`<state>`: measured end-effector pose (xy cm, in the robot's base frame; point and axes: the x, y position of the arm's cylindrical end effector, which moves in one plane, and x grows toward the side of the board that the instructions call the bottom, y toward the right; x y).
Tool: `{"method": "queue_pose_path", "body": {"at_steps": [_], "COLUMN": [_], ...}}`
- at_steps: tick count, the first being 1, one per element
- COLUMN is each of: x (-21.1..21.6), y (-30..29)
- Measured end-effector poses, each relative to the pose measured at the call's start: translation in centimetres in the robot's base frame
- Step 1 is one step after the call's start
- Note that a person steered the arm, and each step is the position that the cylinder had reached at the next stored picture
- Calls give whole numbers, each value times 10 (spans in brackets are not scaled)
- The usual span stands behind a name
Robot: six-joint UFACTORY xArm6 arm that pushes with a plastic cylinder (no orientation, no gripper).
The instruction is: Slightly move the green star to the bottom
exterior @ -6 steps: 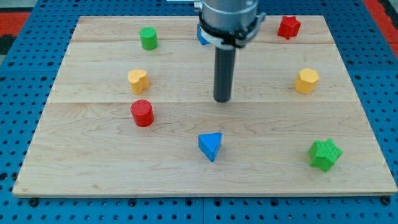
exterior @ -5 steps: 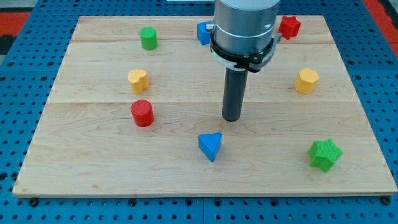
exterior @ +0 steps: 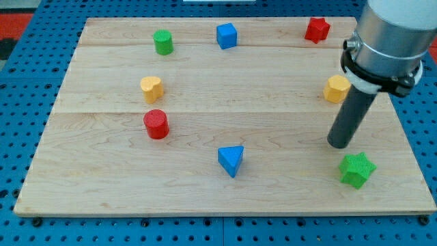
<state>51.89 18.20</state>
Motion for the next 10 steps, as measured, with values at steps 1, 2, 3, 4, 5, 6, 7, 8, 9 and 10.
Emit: {"method": "queue_pose_path", "body": {"at_steps": [1,2,3,4,5,6,7,8,9,10], "x": [38,40,40,40,40,22,5,11,38,38], "y": [-3,-3,0,0,0,8,33,44,86,87]}}
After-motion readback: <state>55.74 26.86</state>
